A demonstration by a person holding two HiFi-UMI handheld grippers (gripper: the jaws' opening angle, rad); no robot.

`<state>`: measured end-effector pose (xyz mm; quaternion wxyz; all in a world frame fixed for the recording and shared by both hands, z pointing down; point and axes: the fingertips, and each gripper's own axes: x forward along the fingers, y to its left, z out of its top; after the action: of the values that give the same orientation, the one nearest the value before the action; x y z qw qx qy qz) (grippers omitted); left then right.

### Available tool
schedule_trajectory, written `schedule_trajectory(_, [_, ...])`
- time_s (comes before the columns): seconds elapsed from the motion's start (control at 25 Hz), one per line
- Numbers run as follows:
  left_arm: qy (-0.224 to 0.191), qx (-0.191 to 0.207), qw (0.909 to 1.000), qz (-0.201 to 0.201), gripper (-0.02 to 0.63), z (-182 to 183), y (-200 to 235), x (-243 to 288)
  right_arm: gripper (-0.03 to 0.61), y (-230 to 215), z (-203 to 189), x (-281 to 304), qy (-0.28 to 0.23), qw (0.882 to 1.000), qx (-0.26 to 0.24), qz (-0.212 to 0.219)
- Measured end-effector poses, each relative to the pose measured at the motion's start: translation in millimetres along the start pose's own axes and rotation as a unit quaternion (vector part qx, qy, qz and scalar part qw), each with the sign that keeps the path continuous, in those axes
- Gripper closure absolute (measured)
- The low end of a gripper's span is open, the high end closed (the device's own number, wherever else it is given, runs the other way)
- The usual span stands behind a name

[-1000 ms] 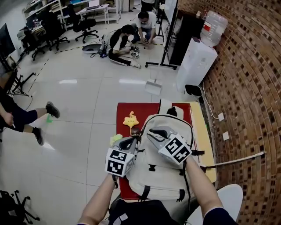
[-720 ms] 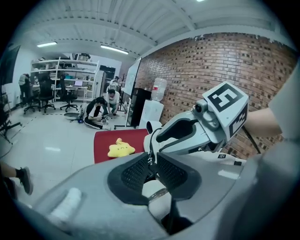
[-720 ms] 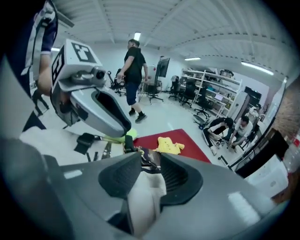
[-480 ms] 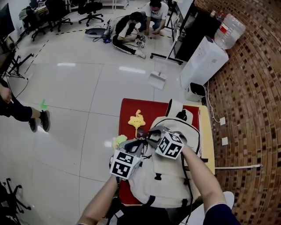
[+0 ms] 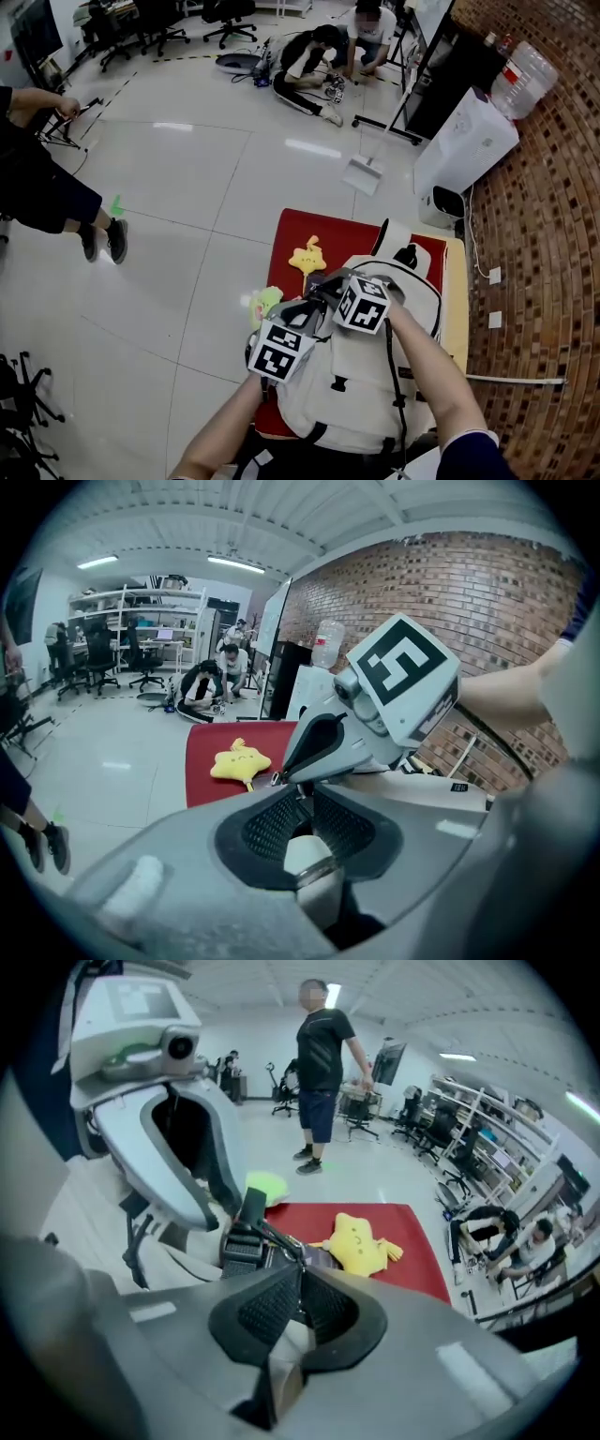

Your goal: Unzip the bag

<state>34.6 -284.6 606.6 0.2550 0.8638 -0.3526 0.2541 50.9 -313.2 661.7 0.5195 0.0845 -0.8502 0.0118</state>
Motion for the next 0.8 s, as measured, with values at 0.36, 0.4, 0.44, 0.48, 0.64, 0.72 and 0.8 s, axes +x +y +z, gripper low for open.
schedule_trajectory(0.36, [0.036, 0.033, 0.9985, -0.027, 0.551, 1, -16, 24, 0.554, -44, -1, -37, -0.105, 0.976, 0.184, -0.046])
schedule_trajectory(0.4, [0.042, 0.033, 0.9982, -0.026, 0.551, -1, -16, 25, 0.554, -49, -3, -39, -0.112, 0.973, 0.197, -0.050])
schedule_trajectory(0.44, [0.045, 0.034, 0.9981, -0.024, 0.551, -1, -16, 27, 0.552, -53, -6, -42, -0.119, 0.968, 0.213, -0.052])
schedule_trajectory(0.48, [0.047, 0.035, 0.9980, -0.023, 0.550, -1, -16, 28, 0.552, -57, -9, -44, -0.125, 0.964, 0.229, -0.055])
schedule_trajectory(0.64, [0.056, 0.044, 0.9973, -0.020, 0.549, -2, -15, 30, 0.551, -69, -18, -53, -0.151, 0.944, 0.287, -0.063])
schedule_trajectory(0.72, [0.051, 0.049, 0.9973, -0.021, 0.549, 7, -16, 30, 0.551, -69, -20, -57, -0.163, 0.936, 0.306, -0.059])
schedule_trajectory(0.8, [0.046, 0.058, 0.9969, -0.026, 0.549, 23, -17, 35, 0.551, -69, -21, -62, -0.172, 0.933, 0.312, -0.056])
